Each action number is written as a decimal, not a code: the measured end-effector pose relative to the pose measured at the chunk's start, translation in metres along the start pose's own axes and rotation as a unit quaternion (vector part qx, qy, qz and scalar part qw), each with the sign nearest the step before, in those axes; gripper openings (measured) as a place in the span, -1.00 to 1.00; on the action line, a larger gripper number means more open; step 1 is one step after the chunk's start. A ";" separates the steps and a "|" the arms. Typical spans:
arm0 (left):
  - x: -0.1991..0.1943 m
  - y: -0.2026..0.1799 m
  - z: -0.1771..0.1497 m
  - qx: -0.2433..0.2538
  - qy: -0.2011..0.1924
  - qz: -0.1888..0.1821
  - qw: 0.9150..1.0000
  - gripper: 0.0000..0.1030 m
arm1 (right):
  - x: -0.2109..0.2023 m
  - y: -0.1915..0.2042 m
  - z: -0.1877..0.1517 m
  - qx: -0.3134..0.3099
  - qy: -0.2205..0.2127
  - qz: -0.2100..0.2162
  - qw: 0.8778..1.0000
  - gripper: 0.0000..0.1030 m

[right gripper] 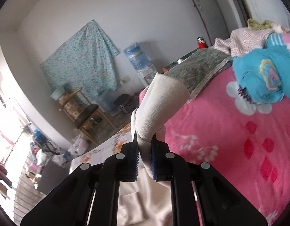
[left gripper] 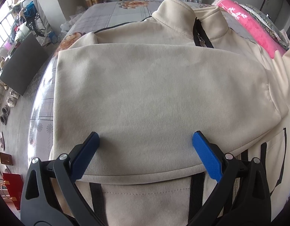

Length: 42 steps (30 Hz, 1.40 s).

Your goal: Fold large clothes

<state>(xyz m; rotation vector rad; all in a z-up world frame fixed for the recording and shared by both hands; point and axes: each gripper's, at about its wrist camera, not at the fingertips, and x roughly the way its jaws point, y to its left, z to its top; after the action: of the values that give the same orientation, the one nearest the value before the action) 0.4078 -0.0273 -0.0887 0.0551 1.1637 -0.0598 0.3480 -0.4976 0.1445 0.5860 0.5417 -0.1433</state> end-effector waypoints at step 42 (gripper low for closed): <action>-0.059 0.086 -0.062 -0.025 -0.071 -0.224 0.972 -0.06 | 0.125 0.227 -0.270 -0.244 0.248 0.103 0.932 -0.12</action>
<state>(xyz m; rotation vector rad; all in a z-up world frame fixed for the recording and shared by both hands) 0.3344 0.0644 -0.0574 -0.2545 1.0145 -0.4286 0.3976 -0.1558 0.0009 0.1791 0.9647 0.3442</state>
